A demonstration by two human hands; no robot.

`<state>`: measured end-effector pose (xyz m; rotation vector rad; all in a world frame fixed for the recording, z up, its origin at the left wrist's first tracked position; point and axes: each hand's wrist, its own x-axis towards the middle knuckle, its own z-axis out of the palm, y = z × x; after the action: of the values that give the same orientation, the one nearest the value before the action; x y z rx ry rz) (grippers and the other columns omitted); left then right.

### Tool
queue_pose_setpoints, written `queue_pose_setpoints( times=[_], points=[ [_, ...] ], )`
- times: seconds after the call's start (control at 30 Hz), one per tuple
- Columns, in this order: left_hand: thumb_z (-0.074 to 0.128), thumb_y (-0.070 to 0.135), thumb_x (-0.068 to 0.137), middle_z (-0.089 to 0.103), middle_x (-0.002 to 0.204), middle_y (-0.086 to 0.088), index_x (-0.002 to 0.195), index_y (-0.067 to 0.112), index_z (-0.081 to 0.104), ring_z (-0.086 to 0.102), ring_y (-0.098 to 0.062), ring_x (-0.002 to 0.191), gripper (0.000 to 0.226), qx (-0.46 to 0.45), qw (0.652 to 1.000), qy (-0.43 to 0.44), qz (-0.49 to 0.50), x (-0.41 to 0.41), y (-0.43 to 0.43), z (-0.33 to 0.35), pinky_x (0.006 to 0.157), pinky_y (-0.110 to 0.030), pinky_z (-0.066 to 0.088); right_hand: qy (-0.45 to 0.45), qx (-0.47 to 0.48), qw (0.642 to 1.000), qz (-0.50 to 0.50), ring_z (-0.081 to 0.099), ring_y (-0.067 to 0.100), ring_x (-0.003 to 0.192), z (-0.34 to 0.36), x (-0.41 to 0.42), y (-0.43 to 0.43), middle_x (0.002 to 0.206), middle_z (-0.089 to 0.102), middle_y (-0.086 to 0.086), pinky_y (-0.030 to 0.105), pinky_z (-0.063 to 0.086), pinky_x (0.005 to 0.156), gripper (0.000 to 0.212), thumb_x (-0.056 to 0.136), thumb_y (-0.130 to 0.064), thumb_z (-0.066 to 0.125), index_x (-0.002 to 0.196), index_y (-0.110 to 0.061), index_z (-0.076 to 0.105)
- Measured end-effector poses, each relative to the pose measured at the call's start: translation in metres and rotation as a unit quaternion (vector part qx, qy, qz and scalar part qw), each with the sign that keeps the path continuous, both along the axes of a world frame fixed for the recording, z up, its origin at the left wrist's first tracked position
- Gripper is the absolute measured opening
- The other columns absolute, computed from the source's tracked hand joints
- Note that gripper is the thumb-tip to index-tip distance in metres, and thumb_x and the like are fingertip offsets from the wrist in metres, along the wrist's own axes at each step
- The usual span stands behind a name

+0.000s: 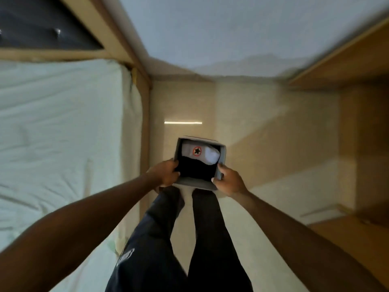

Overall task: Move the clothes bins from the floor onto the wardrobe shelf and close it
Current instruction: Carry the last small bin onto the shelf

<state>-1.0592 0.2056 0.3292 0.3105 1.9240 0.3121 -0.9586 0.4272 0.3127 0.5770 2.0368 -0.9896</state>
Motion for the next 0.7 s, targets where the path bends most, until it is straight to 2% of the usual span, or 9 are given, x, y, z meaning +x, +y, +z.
queue_pose_setpoints(
  times=[0.13,0.23,0.37,0.47,0.53,0.57,0.6,0.63,0.7],
  points=[
    [0.051,0.027,0.095,0.052,0.134,-0.016,0.139,0.012,0.042,0.056,-0.032,0.115,0.047,0.045,0.995,0.066,-0.051,-0.008,0.046,0.087,0.09,-0.035,0.046,0.032,0.0,0.995,-0.097,0.054,0.026,0.124,0.075,0.027,0.034,0.137,0.056,0.009,0.028,0.044,0.094,0.071,0.086,-0.036,0.062,0.148,-0.019,0.033],
    [0.05,0.027,0.094,0.051,0.136,-0.014,0.143,0.017,0.037,0.056,-0.032,0.113,0.052,0.079,0.986,0.111,-0.099,-0.008,0.092,0.139,0.09,-0.038,0.047,0.075,0.003,0.985,-0.152,0.058,0.023,0.118,0.119,0.051,0.071,0.133,0.06,0.004,0.026,0.047,0.086,0.07,0.086,-0.038,0.062,0.148,-0.025,0.033],
    [0.051,0.024,0.095,0.052,0.137,-0.011,0.147,0.02,0.031,0.055,-0.029,0.115,0.056,0.124,0.969,0.155,-0.144,-0.005,0.153,0.177,0.091,-0.036,0.045,0.126,0.031,0.971,-0.202,0.056,0.023,0.123,0.152,0.072,0.117,0.142,0.052,0.005,0.029,0.048,0.093,0.069,0.088,-0.032,0.063,0.149,-0.018,0.032],
    [0.051,0.015,0.093,0.051,0.139,-0.012,0.148,0.017,0.031,0.054,-0.033,0.118,0.059,0.151,0.958,0.171,-0.173,-0.004,0.204,0.192,0.093,-0.038,0.044,0.148,0.051,0.954,-0.255,0.053,0.025,0.126,0.166,0.079,0.153,0.145,0.049,0.005,0.026,0.046,0.094,0.068,0.09,-0.027,0.063,0.149,-0.016,0.031],
    [0.05,0.009,0.091,0.055,0.135,-0.013,0.146,0.017,0.035,0.056,-0.034,0.116,0.057,0.173,0.95,0.179,-0.188,-0.01,0.239,0.197,0.091,-0.038,0.046,0.153,0.077,0.941,-0.291,0.064,0.023,0.106,0.174,0.079,0.18,0.125,0.064,0.007,0.025,0.049,0.082,0.066,0.09,-0.026,0.061,0.149,-0.017,0.031],
    [0.049,0.007,0.091,0.057,0.133,-0.013,0.144,0.017,0.037,0.057,-0.033,0.115,0.056,0.183,0.946,0.18,-0.197,-0.014,0.255,0.198,0.09,-0.037,0.046,0.155,0.09,0.935,-0.306,0.067,0.019,0.085,0.177,0.078,0.193,0.102,0.07,0.006,0.025,0.05,0.071,0.066,0.09,-0.024,0.06,0.149,-0.018,0.031],
    [0.049,0.007,0.091,0.058,0.13,-0.012,0.143,0.017,0.038,0.057,-0.033,0.114,0.055,0.194,0.941,0.179,-0.212,-0.018,0.276,0.2,0.089,-0.035,0.047,0.157,0.102,0.928,-0.322,0.062,0.014,0.066,0.182,0.078,0.207,0.08,0.067,0.003,0.025,0.048,0.062,0.065,0.09,-0.023,0.059,0.149,-0.019,0.031],
    [0.049,0.007,0.091,0.059,0.129,-0.012,0.143,0.018,0.038,0.058,-0.032,0.114,0.053,0.202,0.937,0.176,-0.223,-0.021,0.29,0.201,0.087,-0.031,0.047,0.158,0.114,0.924,-0.328,0.055,0.011,0.057,0.186,0.077,0.217,0.068,0.06,0.001,0.026,0.046,0.057,0.064,0.09,-0.02,0.057,0.149,-0.019,0.031],
    [0.05,0.01,0.093,0.06,0.128,-0.011,0.143,0.018,0.037,0.058,-0.03,0.115,0.052,0.214,0.929,0.17,-0.25,-0.03,0.326,0.204,0.085,-0.026,0.043,0.153,0.133,0.913,-0.353,0.051,0.013,0.054,0.193,0.076,0.242,0.063,0.055,0.002,0.033,0.047,0.058,0.063,0.09,-0.014,0.055,0.148,-0.019,0.031]
  ],
)
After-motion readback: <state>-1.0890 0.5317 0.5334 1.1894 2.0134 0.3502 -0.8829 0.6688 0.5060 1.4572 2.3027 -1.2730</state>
